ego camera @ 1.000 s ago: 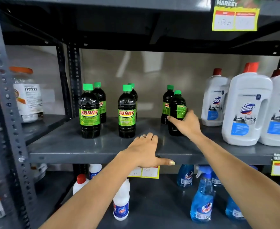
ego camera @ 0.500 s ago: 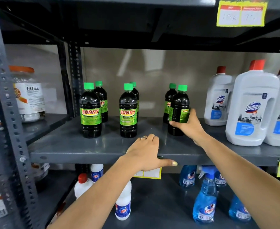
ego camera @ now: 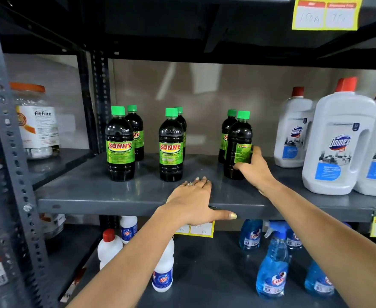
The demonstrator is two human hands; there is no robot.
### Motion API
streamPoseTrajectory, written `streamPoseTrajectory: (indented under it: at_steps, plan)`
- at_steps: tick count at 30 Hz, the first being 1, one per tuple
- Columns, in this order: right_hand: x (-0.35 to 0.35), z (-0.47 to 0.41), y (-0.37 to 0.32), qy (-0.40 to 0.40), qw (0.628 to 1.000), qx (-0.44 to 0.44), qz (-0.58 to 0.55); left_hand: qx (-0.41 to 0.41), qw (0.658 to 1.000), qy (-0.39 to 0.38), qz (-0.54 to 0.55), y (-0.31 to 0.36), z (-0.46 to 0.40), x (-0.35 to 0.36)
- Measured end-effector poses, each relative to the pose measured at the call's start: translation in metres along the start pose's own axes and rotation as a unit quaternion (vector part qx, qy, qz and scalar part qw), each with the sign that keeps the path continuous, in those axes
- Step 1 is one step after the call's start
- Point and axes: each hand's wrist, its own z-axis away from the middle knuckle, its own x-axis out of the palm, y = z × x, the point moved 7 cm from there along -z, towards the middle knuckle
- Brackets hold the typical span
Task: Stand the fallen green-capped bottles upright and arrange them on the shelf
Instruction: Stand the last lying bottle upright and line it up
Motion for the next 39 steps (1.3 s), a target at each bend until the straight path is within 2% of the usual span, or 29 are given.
streamPoseTrajectory:
  at_steps: [4, 17, 30, 35, 39]
  plan:
    - [-0.004, 0.001, -0.001, 0.026, 1.000, -0.009, -0.001, -0.002, 1.000, 0.011, -0.003, 0.000, 0.001, -0.002]
    - [0.003, -0.008, 0.014, -0.015, 0.998, 0.034, -0.041, -0.023, 0.999, 0.024, -0.006, 0.002, 0.006, -0.003]
    - [0.003, -0.006, 0.014, -0.012, 0.999, 0.028, -0.029, -0.021, 1.000, 0.019, -0.008, 0.002, 0.006, -0.004]
    - [0.007, -0.005, 0.010, -0.040, 0.998, 0.026, -0.040, -0.022, 0.999, 0.022, -0.007, 0.002, 0.006, -0.004]
    - [0.006, -0.002, 0.009, -0.025, 0.999, 0.019, -0.018, -0.024, 0.999, 0.023, -0.001, 0.002, 0.006, -0.004]
